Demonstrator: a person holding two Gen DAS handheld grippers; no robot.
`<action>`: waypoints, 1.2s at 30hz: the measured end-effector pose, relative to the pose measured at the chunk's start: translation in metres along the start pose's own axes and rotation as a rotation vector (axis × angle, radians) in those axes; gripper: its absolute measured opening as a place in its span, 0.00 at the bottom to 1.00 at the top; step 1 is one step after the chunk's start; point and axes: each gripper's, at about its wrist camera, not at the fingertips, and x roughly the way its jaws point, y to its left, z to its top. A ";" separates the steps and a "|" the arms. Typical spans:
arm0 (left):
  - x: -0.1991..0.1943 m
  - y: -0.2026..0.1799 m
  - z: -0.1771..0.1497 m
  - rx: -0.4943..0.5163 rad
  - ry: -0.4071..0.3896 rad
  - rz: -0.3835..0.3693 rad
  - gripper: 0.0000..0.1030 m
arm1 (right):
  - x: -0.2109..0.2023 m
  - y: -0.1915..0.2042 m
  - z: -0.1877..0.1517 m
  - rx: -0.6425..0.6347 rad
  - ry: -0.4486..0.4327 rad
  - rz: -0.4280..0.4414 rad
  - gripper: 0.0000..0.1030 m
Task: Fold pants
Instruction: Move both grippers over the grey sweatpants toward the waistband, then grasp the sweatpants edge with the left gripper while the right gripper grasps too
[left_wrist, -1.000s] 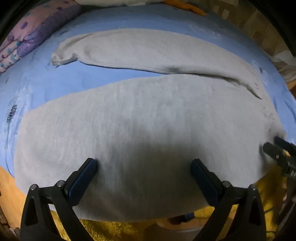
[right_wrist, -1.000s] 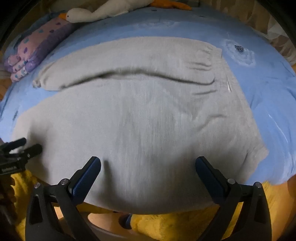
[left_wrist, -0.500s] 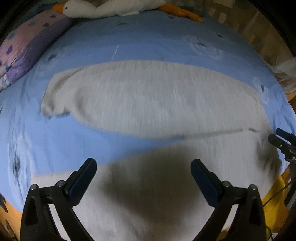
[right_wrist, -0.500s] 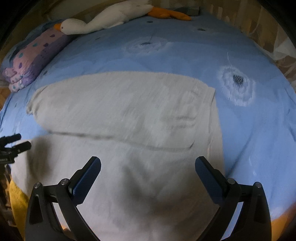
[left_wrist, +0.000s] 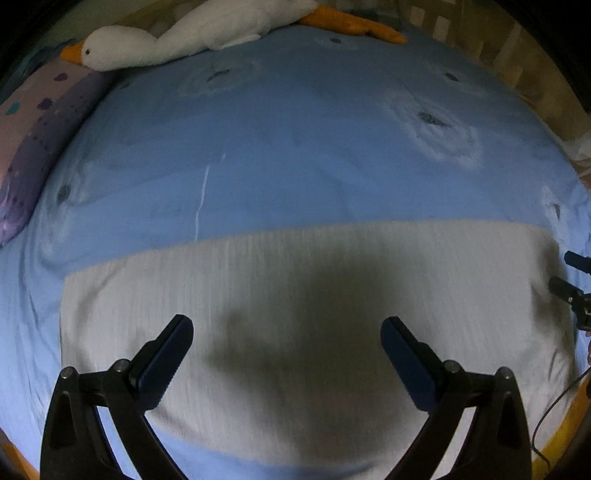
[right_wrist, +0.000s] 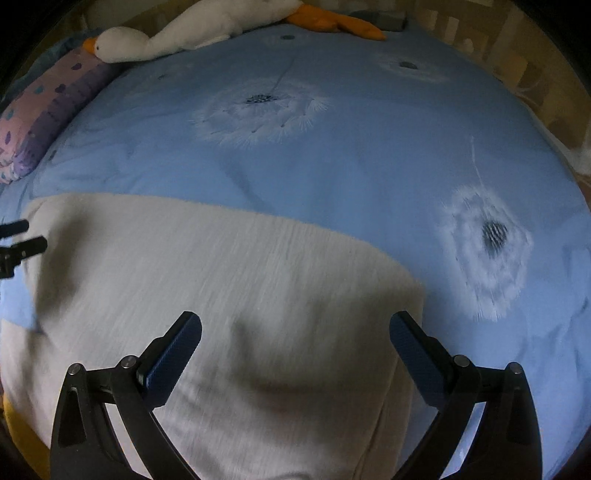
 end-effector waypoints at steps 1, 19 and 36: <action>0.005 0.001 0.006 0.010 -0.003 0.006 1.00 | 0.004 0.000 0.004 -0.008 0.005 -0.005 1.00; 0.064 0.031 0.023 0.089 0.034 -0.044 1.00 | 0.056 -0.003 0.014 -0.079 0.026 0.054 1.00; 0.026 0.019 0.015 0.031 0.018 -0.076 0.03 | 0.010 0.014 0.012 -0.091 -0.065 0.049 0.06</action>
